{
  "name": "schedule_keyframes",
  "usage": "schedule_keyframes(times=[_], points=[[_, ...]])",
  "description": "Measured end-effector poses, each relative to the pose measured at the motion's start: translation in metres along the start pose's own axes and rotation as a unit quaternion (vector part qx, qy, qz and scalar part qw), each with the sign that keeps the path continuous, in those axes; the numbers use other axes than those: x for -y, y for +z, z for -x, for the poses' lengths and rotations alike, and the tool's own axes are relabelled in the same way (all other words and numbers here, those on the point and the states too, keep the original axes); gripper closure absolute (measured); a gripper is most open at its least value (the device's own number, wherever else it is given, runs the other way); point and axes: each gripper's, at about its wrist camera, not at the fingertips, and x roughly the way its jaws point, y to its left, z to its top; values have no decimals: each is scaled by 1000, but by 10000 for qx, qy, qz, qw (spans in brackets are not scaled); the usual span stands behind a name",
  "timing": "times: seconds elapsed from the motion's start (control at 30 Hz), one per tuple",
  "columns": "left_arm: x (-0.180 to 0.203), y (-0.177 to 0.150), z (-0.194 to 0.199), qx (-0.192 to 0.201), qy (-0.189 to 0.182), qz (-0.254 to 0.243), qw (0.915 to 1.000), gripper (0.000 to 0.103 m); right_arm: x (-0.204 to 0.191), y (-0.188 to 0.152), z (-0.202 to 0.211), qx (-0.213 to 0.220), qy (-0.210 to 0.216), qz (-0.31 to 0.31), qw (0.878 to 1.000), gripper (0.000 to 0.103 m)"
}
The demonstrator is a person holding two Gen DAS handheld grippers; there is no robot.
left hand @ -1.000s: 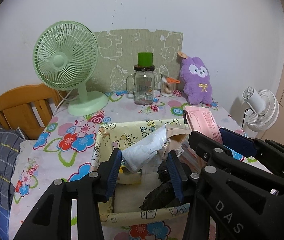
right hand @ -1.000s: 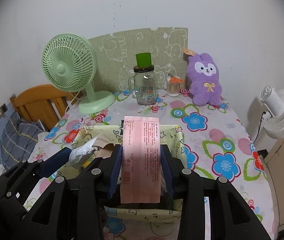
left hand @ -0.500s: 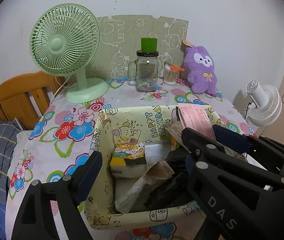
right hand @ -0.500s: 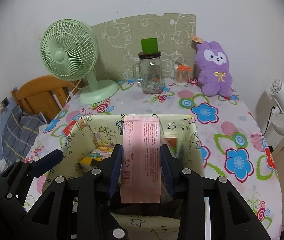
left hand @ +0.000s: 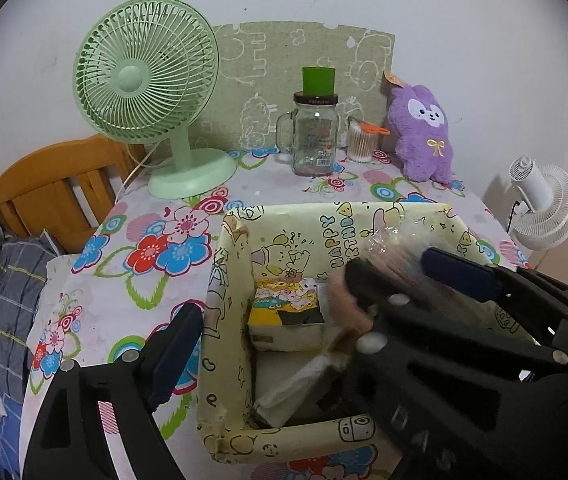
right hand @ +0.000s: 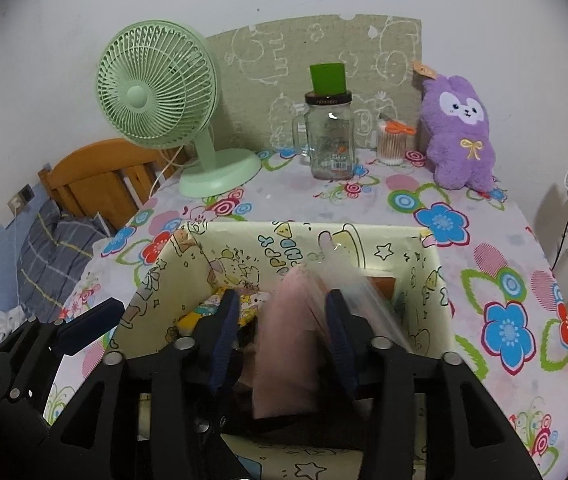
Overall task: Organize soft objects
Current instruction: 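Open the left tool over the box while the right tool releases the pink card inside, then withdraw both open tools up and away from the box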
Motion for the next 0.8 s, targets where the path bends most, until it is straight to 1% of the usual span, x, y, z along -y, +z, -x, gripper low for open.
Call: schedule_keyframes(times=[0.03,0.23,0.43,0.63,0.8], points=[[0,0,-1,-1,-14,6,10000,13,0,0,0,19,8,-6,10000,35],[0,0,-1,-17,-42,-7,10000,11,1,-1,1,16,-9,-40,10000,31],[4,1,6,55,-45,-45,10000,10,4,-3,9,43,23,-137,9999,30],[10,1,20,171,-115,-64,9998,10,6,-5,26,191,-17,-149,9997,30],[15,0,31,262,-85,-109,9996,8,7,-8,42,318,-62,-172,9993,28]])
